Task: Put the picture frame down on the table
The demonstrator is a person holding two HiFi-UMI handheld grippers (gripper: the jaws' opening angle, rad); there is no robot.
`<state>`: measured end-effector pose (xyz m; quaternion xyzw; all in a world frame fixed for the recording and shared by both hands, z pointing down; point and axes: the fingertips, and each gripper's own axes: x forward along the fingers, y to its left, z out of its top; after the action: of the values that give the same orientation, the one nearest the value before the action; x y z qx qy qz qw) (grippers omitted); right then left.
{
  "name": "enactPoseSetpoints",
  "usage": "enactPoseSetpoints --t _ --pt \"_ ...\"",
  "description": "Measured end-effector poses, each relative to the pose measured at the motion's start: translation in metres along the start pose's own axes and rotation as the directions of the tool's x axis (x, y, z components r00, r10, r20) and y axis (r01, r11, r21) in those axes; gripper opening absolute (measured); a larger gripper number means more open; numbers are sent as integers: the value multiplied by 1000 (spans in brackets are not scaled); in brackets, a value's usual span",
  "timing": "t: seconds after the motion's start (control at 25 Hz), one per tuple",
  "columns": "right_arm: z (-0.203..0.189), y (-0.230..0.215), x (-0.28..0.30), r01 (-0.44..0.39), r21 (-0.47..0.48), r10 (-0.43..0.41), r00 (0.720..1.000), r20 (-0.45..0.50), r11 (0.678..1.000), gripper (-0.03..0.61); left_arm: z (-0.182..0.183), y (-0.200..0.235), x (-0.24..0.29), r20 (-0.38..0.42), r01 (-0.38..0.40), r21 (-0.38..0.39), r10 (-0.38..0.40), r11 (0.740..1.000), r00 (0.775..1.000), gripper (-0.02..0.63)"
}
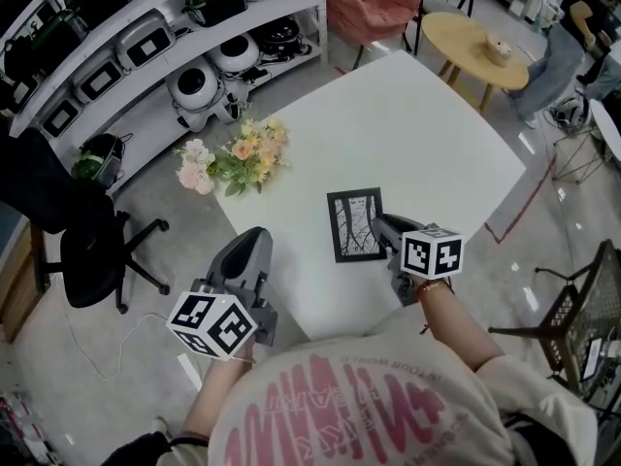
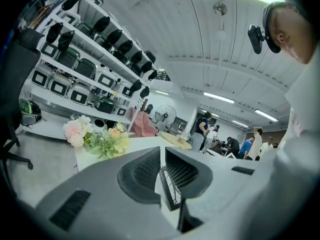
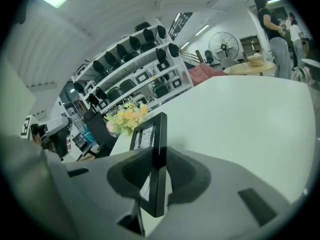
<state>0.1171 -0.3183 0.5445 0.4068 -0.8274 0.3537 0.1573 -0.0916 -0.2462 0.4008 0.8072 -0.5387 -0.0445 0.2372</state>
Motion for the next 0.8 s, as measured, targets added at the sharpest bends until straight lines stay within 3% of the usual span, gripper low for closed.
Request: enactPoseSetpoints --t 0.8 --pt "-26 -29 8 54 220 -35 995 -90 974 95 -13 13 -4 -22 -28 -25 27 999 999 31"
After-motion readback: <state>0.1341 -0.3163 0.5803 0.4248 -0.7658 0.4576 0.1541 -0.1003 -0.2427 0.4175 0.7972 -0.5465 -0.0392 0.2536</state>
